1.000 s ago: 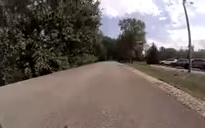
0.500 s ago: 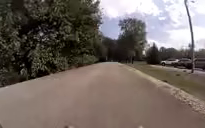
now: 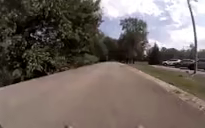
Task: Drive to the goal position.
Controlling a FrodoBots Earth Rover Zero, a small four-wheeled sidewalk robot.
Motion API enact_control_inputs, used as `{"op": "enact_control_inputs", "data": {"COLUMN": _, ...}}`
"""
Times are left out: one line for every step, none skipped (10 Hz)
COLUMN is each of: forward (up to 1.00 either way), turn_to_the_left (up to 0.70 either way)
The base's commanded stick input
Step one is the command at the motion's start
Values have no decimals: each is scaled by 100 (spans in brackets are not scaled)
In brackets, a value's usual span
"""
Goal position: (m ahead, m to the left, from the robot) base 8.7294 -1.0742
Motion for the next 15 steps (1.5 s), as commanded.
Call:
{"op": "enact_control_inputs", "data": {"forward": 70, "turn_to_the_left": 0}}
{"op": "enact_control_inputs", "data": {"forward": 70, "turn_to_the_left": 0}}
{"op": "enact_control_inputs", "data": {"forward": 70, "turn_to_the_left": 0}}
{"op": "enact_control_inputs", "data": {"forward": 70, "turn_to_the_left": 0}}
{"op": "enact_control_inputs", "data": {"forward": 70, "turn_to_the_left": 0}}
{"op": "enact_control_inputs", "data": {"forward": 70, "turn_to_the_left": 0}}
{"op": "enact_control_inputs", "data": {"forward": 70, "turn_to_the_left": 0}}
{"op": "enact_control_inputs", "data": {"forward": 70, "turn_to_the_left": 0}}
{"op": "enact_control_inputs", "data": {"forward": 70, "turn_to_the_left": 0}}
{"op": "enact_control_inputs", "data": {"forward": 70, "turn_to_the_left": 0}}
{"op": "enact_control_inputs", "data": {"forward": 70, "turn_to_the_left": 0}}
{"op": "enact_control_inputs", "data": {"forward": 70, "turn_to_the_left": 0}}
{"op": "enact_control_inputs", "data": {"forward": 70, "turn_to_the_left": 0}}
{"op": "enact_control_inputs", "data": {"forward": 70, "turn_to_the_left": 0}}
{"op": "enact_control_inputs", "data": {"forward": 70, "turn_to_the_left": 0}}
